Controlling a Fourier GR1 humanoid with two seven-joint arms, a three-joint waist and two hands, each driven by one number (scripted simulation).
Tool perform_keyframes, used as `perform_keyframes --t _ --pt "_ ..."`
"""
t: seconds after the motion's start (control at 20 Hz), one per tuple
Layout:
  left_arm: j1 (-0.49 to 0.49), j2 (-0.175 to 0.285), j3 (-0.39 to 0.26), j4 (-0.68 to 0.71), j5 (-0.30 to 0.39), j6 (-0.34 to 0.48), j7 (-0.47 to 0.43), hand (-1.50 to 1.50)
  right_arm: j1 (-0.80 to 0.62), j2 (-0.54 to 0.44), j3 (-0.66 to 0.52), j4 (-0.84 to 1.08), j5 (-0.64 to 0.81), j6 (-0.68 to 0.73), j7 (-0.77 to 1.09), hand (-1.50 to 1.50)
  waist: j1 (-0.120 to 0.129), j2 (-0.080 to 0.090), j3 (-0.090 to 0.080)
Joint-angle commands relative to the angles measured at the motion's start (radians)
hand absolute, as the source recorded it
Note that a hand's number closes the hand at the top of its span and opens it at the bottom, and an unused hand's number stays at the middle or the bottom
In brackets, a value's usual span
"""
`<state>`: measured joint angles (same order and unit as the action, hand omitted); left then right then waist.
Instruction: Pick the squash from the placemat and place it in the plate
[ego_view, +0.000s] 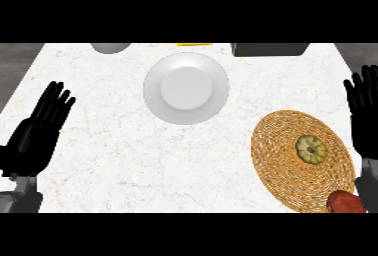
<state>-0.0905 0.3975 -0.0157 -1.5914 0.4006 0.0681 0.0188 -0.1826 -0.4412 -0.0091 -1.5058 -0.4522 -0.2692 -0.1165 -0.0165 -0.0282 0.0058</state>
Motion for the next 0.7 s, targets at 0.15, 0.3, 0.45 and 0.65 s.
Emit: perform_keyframes --t 0.15,0.3,0.45,0.65 --pt "-0.062 0.031 -0.071 0.022 -0.169 0.062 0.018 0.00 -0.034 -0.031 0.301 -0.021 0.338 -0.005 -0.046 -1.50 0.031 0.033 -0.007" --pt "-0.044 0.043 -0.072 0.041 -0.158 0.031 0.012 0.00 -0.078 -0.257 0.363 -0.014 0.582 0.042 -0.109 -1.50 0.062 0.019 -0.068" --pt "-0.064 0.055 -0.096 0.052 -0.198 0.042 0.040 0.00 -0.058 -0.330 0.466 0.050 0.849 -0.052 -0.097 1.50 0.038 0.035 -0.017" --pt "-0.119 0.006 -0.137 0.112 -0.255 0.087 0.068 0.00 0.027 -0.110 0.597 0.231 1.016 -0.242 -0.108 -1.50 0.022 0.037 -0.005"
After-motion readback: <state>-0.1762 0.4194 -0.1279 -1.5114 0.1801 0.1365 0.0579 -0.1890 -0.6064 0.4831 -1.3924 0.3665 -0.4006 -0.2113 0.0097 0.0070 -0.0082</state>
